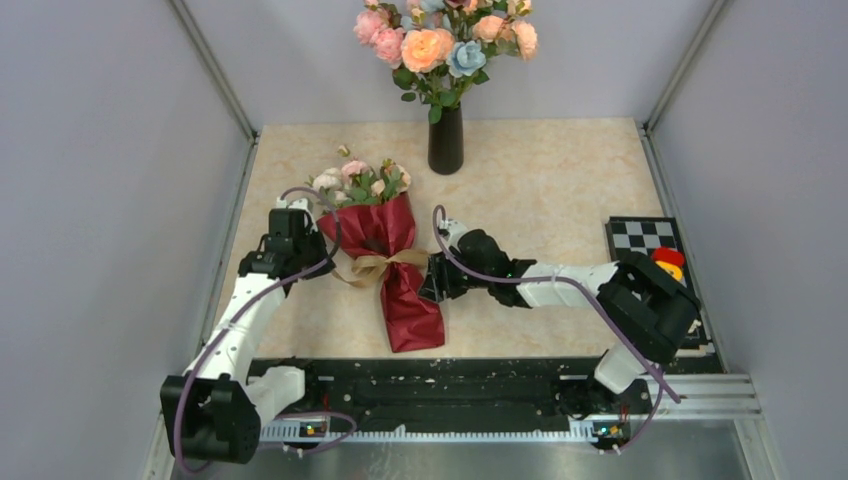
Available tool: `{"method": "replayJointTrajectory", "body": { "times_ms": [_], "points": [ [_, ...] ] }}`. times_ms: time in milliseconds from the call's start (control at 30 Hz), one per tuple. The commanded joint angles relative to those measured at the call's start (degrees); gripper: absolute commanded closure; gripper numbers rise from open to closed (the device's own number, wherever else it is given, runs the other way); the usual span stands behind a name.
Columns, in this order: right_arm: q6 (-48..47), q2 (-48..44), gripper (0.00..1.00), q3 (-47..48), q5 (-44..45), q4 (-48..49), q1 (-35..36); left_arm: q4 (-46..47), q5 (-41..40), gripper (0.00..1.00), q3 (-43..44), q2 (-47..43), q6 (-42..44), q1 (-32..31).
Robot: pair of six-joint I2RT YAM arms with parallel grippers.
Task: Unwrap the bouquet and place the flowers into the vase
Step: Untie the ribbon from the wrapping paper.
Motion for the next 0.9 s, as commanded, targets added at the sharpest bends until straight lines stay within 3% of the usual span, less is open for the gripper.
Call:
{"method": "replayJointTrajectory", "body": {
  "times_ms": [0, 100, 300, 567, 867],
  "points": [
    [-2.32, -3.62, 0.46, 3.45, 3.86, -1.32, 0.63, -1.2, -6.7, 1.0, 1.4, -2.03, 4.51, 0.36],
    [-5.26, -6.42, 0.41, 4.17, 9.1, -5.12, -0.6, -1.71, -10.07, 1.0, 1.29, -3.24, 5.04, 0.36],
    [-2.96, -5.09, 0.4, 2.17, 6.06, -1.16, -8.3, -1.47, -11.02, 1.0, 1.17, -4.66, 5.35, 0.36],
    [-6.02, 3.42, 0.44, 7.04, 10.41, -0.06, -8.62, -1.07, -10.54, 1.0, 1.04, -4.78, 5.78, 0.36],
    [-5.39, 10.01, 0.48, 9.64, 6.92, 4.19, -8.54, -0.93, -9.96, 1.0, 1.29, -3.63, 6.0, 0.45]
  ]
}}
